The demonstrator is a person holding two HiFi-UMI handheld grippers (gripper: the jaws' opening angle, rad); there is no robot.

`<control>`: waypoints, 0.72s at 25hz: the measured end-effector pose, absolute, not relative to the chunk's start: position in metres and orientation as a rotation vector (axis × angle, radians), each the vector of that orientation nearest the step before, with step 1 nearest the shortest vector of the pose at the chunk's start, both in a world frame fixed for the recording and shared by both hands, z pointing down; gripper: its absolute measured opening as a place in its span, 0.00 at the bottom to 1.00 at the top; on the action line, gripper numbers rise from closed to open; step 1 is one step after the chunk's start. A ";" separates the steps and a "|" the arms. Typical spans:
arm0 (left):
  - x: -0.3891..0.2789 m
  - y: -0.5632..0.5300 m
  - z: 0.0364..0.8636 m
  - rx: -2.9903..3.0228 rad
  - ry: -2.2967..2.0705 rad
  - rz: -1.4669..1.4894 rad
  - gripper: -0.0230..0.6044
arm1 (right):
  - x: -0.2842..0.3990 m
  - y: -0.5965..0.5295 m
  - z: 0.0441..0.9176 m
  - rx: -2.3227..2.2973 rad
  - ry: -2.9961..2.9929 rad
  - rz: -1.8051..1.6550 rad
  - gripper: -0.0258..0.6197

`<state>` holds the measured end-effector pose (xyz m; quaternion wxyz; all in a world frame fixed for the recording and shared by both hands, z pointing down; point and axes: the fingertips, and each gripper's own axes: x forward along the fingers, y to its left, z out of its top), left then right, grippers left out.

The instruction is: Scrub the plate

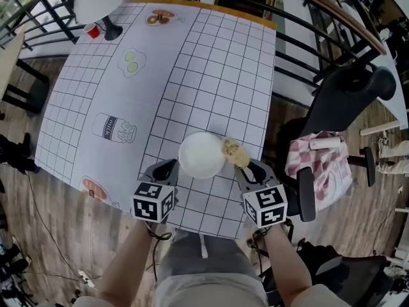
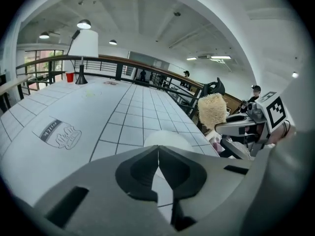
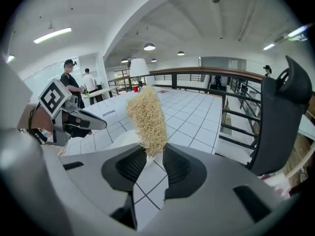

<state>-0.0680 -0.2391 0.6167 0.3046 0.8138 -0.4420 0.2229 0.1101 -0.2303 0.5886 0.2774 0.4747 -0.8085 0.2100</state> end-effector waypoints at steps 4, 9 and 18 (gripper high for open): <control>-0.074 -0.244 0.563 2.240 -1.230 0.553 0.06 | 0.101 -0.235 0.533 1.306 -2.242 0.504 0.20; -0.078 -0.246 0.477 2.393 -1.316 0.525 0.06 | 0.092 -0.242 0.444 1.373 -2.329 0.360 0.20; -0.083 -0.232 0.311 2.656 -1.479 0.296 0.06 | 0.089 -0.221 0.322 1.490 -2.463 0.179 0.20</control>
